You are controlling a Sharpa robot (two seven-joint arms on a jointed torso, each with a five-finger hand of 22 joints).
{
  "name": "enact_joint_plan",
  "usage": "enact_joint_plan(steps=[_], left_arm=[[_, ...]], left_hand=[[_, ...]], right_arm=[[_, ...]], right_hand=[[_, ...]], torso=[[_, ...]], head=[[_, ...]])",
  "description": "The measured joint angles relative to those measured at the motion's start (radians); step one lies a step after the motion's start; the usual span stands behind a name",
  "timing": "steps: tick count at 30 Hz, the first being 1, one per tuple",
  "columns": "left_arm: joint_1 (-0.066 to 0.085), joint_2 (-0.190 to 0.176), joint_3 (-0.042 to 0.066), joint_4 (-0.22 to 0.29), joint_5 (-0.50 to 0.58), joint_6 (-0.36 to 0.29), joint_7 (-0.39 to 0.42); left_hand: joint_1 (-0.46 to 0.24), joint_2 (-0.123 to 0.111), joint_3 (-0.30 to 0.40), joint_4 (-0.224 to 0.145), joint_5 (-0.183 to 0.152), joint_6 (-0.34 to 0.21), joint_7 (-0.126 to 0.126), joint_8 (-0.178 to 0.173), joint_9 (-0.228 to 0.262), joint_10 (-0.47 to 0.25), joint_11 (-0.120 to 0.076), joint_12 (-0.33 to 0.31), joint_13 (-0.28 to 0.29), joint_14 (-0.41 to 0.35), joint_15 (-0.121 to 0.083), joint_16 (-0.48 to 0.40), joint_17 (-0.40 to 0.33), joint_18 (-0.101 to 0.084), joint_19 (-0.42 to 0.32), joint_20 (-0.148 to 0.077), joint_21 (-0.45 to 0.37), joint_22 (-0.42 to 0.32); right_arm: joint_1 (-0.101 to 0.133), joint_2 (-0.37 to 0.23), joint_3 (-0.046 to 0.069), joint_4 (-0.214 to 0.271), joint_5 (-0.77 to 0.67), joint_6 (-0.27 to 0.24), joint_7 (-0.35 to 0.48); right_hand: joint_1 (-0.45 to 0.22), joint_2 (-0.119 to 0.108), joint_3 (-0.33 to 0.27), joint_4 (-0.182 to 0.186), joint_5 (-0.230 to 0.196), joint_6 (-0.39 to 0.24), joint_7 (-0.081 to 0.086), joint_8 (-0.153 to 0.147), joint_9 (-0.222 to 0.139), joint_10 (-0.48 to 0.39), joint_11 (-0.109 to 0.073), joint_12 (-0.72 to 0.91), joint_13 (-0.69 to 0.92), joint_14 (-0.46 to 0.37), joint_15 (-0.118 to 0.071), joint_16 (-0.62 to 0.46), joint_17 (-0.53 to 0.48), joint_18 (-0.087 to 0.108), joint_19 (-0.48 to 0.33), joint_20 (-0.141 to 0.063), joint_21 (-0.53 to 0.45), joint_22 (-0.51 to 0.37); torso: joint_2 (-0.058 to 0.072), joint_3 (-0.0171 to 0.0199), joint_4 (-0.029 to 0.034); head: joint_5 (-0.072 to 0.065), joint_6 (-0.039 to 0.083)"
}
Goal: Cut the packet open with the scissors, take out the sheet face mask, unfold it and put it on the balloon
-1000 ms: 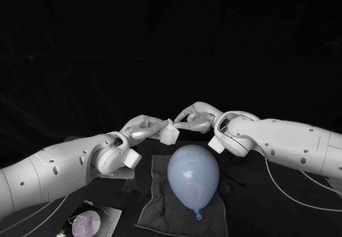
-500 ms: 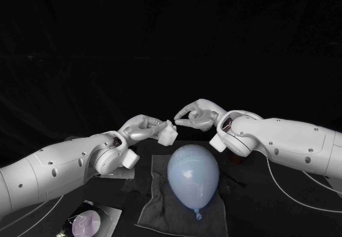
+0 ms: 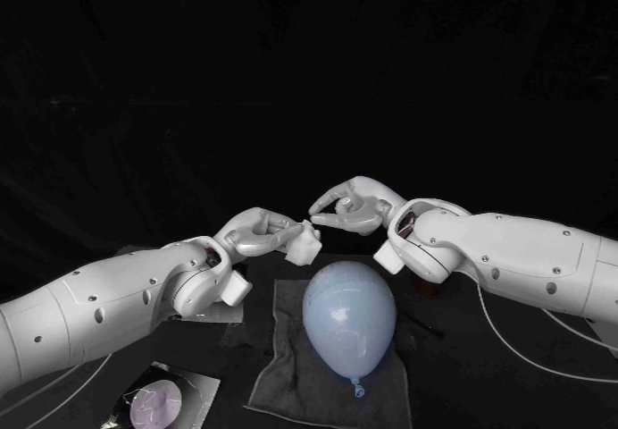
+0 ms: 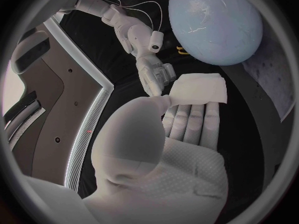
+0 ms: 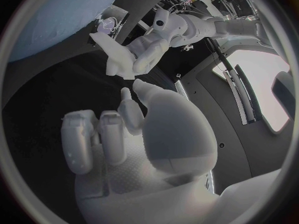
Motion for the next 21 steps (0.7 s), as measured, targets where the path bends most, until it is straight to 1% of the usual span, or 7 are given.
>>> enact_joint_plan(steps=[2, 9, 10, 12, 16, 21], left_arm=[[0.0, 0.0, 0.0, 0.001, -0.004, -0.002, 0.001], [0.0, -0.001, 0.0, 0.002, -0.013, -0.005, 0.004], [0.0, -0.001, 0.0, 0.002, -0.014, -0.005, 0.005], [0.0, -0.001, 0.0, 0.002, -0.016, -0.006, 0.006], [0.0, 0.0, 0.0, 0.003, -0.019, -0.006, 0.007], [0.0, 0.0, 0.0, 0.003, -0.023, -0.007, 0.009]], left_hand=[[0.0, 0.0, 0.0, 0.0, 0.0, 0.0, 0.0, 0.0, 0.0, 0.0, 0.0, 0.0, 0.0, 0.0, 0.0, 0.0, 0.0, 0.0, 0.0, 0.0, 0.0, 0.0], [0.001, 0.001, 0.0, 0.0, 0.0, 0.0, 0.0, 0.0, 0.001, 0.0, 0.0, 0.0, 0.0, 0.0, 0.0, 0.0, 0.0, 0.0, 0.0, 0.0, 0.0, 0.0], [0.001, 0.001, 0.0, 0.0, 0.0, 0.0, 0.0, 0.0, 0.001, 0.0, 0.0, 0.0, 0.0, 0.0, 0.0, 0.0, 0.0, 0.0, 0.0, 0.0, 0.0, 0.0], [0.003, 0.003, 0.0, 0.0, 0.0, -0.004, -0.004, 0.0, 0.003, 0.0, 0.0, 0.0, 0.0, 0.0, 0.0, 0.0, 0.001, 0.0, 0.004, -0.004, 0.0, 0.0], [0.003, 0.003, 0.0, 0.0, 0.0, -0.004, -0.004, 0.0, 0.003, 0.0, 0.0, 0.0, 0.0, -0.004, -0.004, 0.0, 0.001, -0.001, 0.004, -0.004, 0.0, 0.0], [0.003, 0.003, 0.0, 0.0, 0.0, -0.004, -0.004, 0.004, 0.003, 0.0, 0.0, 0.0, 0.0, -0.004, -0.004, 0.0, 0.001, -0.001, 0.004, -0.004, 0.0, 0.0]], right_arm=[[0.0, 0.003, 0.0, -0.003, -0.001, 0.005, 0.001], [0.0, 0.01, 0.0, -0.006, -0.007, 0.024, 0.003], [0.0, 0.011, 0.0, -0.006, -0.008, 0.025, 0.003], [0.0, 0.012, 0.0, -0.005, -0.01, 0.029, 0.004], [0.0, 0.012, 0.0, -0.004, -0.014, 0.035, 0.005], [-0.001, 0.012, 0.0, -0.003, -0.019, 0.041, 0.007]], right_hand=[[0.007, 0.007, 0.0, 0.0, 0.0, 0.0, 0.0, 0.0, 0.0, 0.0, 0.0, 0.0, 0.0, 0.0, 0.0, 0.0, 0.0, 0.0, 0.0, 0.0, 0.0, 0.0], [0.007, 0.007, 0.003, -0.003, 0.0, 0.004, 0.003, 0.0, 0.0, 0.0, 0.0, 0.0, -0.001, 0.0, 0.0, -0.001, 0.001, 0.0, -0.002, 0.001, -0.001, 0.0], [0.011, 0.011, 0.003, -0.003, 0.0, 0.004, 0.003, 0.0, 0.0, 0.0, 0.0, 0.0, -0.001, 0.0, 0.0, -0.001, 0.001, 0.0, -0.002, 0.001, -0.001, 0.0], [0.01, 0.011, 0.003, -0.003, 0.0, 0.012, -0.001, 0.0, 0.0, 0.0, 0.0, 0.0, -0.001, 0.0, 0.0, -0.001, 0.001, 0.0, -0.002, 0.001, -0.001, 0.0], [0.014, 0.014, 0.003, -0.003, 0.0, 0.024, -0.002, 0.0, 0.0, 0.0, 0.0, 0.0, -0.001, 0.0, 0.0, -0.001, 0.001, 0.0, -0.002, 0.001, -0.001, 0.0], [0.024, 0.024, 0.003, -0.003, 0.0, 0.044, -0.011, 0.0, 0.002, 0.0, 0.0, 0.006, 0.0, 0.0, 0.0, 0.001, 0.001, 0.0, -0.002, 0.001, -0.001, 0.0]], torso=[[0.0, -0.0002, 0.0], [0.0, -0.0006, -0.0005], [0.0, -0.0006, -0.0005], [0.0, -0.0004, -0.0005], [0.0, -0.0001, -0.0005], [0.0, 0.0, -0.0007]], head=[[0.0, 0.0], [-0.001, -0.001], [-0.001, -0.001], [-0.001, -0.001], [0.0, -0.002], [0.0, -0.002]])
